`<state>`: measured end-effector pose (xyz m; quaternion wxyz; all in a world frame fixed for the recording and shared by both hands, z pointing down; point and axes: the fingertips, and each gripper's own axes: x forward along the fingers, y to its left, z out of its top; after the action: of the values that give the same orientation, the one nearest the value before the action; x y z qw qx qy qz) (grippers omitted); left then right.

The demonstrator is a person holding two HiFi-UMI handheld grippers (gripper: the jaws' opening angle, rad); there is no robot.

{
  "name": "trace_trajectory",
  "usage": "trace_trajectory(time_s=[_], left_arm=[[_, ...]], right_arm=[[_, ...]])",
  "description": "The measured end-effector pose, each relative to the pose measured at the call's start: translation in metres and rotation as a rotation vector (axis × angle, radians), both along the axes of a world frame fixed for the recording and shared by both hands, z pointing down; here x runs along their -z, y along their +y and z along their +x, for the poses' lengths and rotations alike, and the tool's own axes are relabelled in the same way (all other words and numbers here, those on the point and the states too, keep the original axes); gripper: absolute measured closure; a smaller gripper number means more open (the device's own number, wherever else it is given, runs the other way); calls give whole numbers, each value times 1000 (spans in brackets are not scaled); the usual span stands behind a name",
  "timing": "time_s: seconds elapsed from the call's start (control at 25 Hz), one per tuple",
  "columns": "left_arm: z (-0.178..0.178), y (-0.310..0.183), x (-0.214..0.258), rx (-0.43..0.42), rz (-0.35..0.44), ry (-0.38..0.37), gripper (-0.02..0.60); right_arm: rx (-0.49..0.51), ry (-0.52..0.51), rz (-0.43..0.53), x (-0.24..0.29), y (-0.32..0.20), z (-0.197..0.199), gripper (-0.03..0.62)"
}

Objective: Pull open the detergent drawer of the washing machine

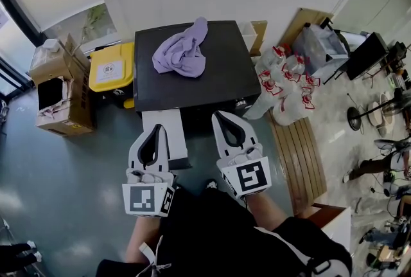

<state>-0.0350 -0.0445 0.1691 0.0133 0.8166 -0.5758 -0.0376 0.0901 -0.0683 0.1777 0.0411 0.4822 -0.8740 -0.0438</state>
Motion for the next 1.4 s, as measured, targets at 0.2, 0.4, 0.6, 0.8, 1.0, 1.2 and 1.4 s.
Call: trace_trajectory(time_s=[0.2,0.4,0.6,0.8,1.0,1.2,1.4], left_arm=[[-3,0,1,13,6,-12,560],[-3,1,-2,4,-2,-5,560],[-1,-2,1,2,1,-9,560],[1,-2,2,-6,4,-2,560],[2,-1,2,-8,10,-1,560],[-2,3,1,3,9,-5,560],[-5,5,1,6,4,-6,560]], right_arm=[[-1,-4,-1,-1,-2,0,586],[2,-1,-4,-2,-2,-2,586],[3,7,-2,0,-3,-1,588],[-4,14,-1,0,-2,3,588],[-6,12,-3,-1,-1,4,588],[-4,12,-4,-2,2,2,588],[-2,13,-5,-2,4,0,588]])
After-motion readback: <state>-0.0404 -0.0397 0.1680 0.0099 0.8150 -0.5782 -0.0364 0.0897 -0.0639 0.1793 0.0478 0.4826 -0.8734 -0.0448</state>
